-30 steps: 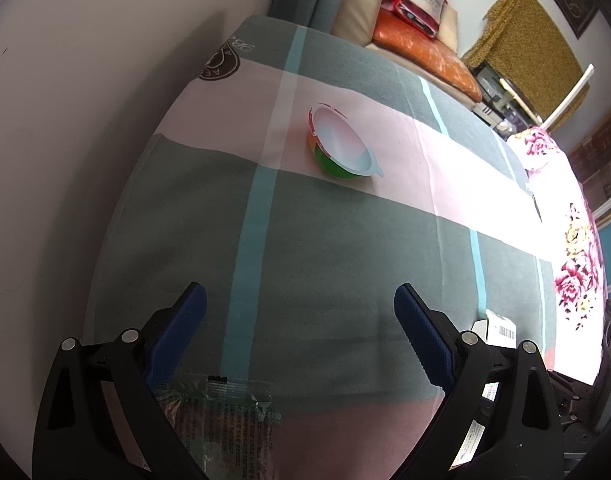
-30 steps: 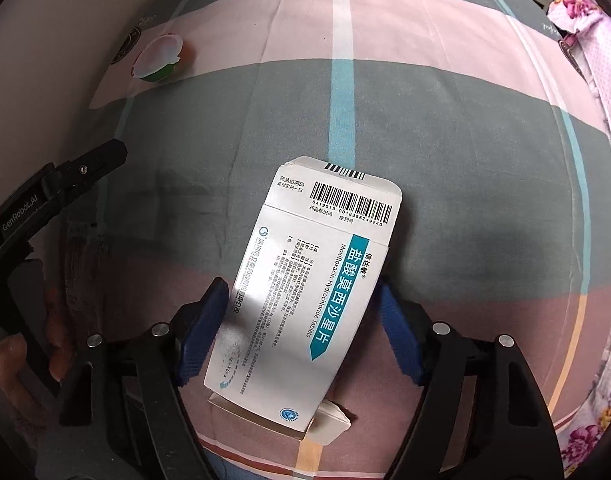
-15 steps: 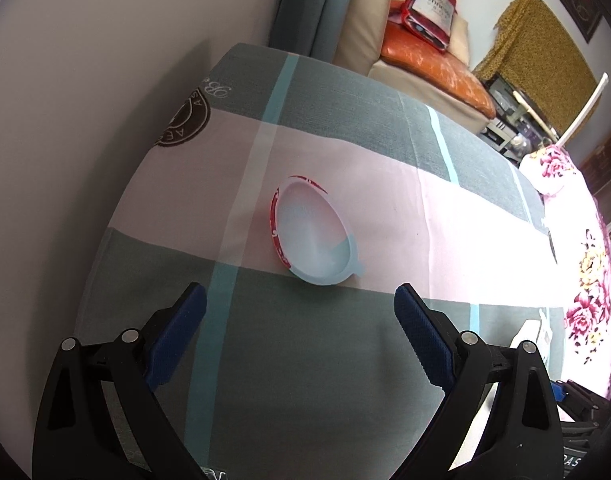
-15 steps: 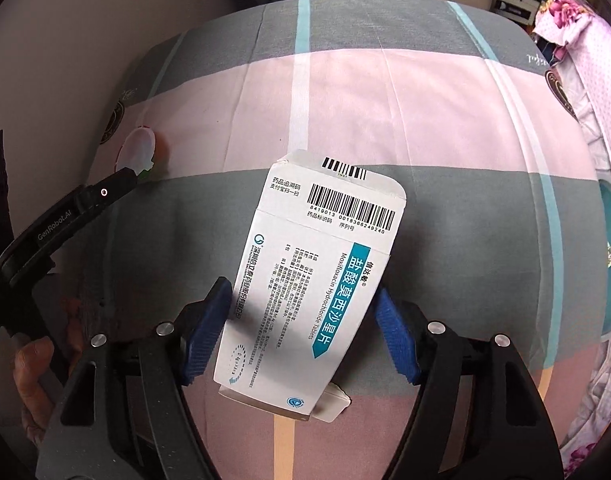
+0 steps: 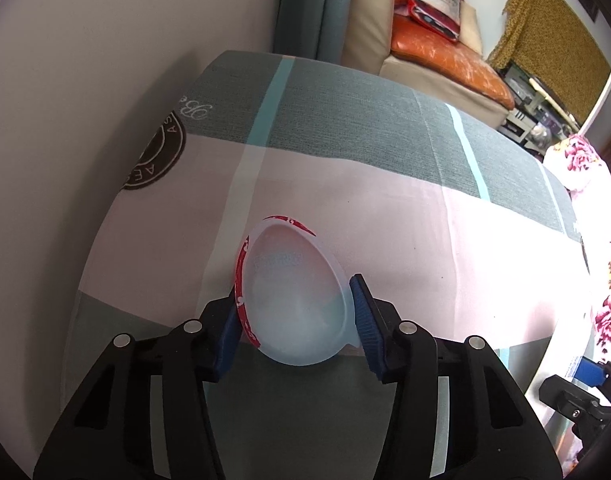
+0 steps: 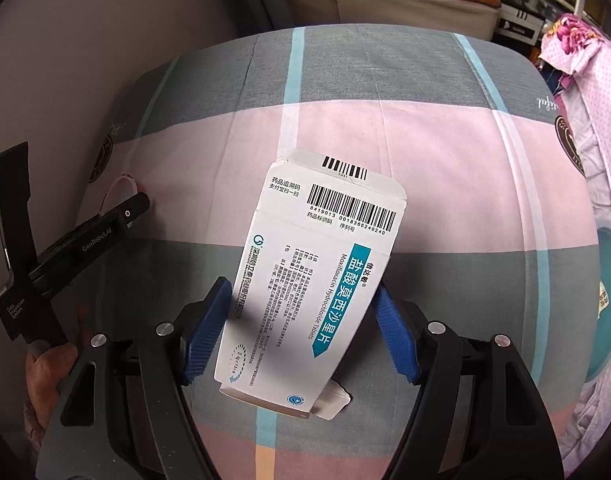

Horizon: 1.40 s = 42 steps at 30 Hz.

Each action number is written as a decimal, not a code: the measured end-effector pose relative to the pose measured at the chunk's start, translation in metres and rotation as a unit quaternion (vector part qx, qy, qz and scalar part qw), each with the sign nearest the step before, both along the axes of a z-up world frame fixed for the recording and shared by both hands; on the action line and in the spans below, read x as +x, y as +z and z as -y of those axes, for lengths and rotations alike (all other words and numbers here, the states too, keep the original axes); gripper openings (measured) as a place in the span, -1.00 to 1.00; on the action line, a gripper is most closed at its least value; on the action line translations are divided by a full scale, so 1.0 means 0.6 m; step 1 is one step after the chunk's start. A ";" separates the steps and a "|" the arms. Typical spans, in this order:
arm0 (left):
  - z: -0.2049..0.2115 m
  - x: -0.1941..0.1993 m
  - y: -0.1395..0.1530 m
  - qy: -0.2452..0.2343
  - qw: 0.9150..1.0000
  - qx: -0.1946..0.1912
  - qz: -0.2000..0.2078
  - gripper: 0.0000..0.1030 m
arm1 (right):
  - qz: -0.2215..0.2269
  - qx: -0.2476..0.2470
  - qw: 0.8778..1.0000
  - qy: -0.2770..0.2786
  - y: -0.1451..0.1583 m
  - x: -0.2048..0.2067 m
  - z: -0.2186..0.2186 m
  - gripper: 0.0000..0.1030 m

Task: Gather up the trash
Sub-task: 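Grasp the clear red-rimmed plastic cup with the left gripper while the right holds the box, then carry the plastic cup and medicine box over the teal bin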

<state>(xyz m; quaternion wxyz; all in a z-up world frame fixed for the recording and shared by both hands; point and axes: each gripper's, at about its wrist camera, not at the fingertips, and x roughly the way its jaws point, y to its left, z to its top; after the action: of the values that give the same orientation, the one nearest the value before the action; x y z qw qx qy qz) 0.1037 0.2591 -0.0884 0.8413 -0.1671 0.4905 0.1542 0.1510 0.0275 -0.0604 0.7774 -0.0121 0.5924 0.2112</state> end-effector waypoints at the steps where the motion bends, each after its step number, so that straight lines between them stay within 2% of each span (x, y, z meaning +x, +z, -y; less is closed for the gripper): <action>1: 0.002 0.000 0.001 0.002 1.000 0.006 0.003 0.00 | 0.000 0.001 1.000 0.001 -0.001 0.001 0.000 0.33; 5: 0.020 -0.006 0.008 -0.006 1.000 0.011 0.016 0.00 | -0.003 0.004 1.000 0.001 -0.007 0.002 0.008 0.33; 15: 0.101 -0.002 0.015 -0.053 0.998 0.004 0.015 0.00 | -0.004 0.021 1.000 -0.022 -0.007 0.005 0.057 0.33; 28: 0.203 -0.008 0.024 -0.103 0.995 0.014 0.004 0.00 | -0.011 0.052 0.996 -0.078 -0.016 0.001 0.170 0.33; 35: 0.269 0.000 0.026 -0.142 0.989 0.029 -0.007 0.00 | -0.012 0.075 0.990 -0.116 -0.020 -0.001 0.250 0.33; 42: 0.362 0.003 0.026 -0.190 0.981 0.040 -0.017 0.00 | -0.007 0.092 0.984 -0.151 -0.022 -0.013 0.332 0.33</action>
<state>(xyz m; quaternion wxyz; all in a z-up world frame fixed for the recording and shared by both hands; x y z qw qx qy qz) 0.1058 0.0420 -0.0725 0.8526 -0.0340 0.5212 0.0137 0.1432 -0.1716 -0.0736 0.7941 0.1507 0.5706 0.1452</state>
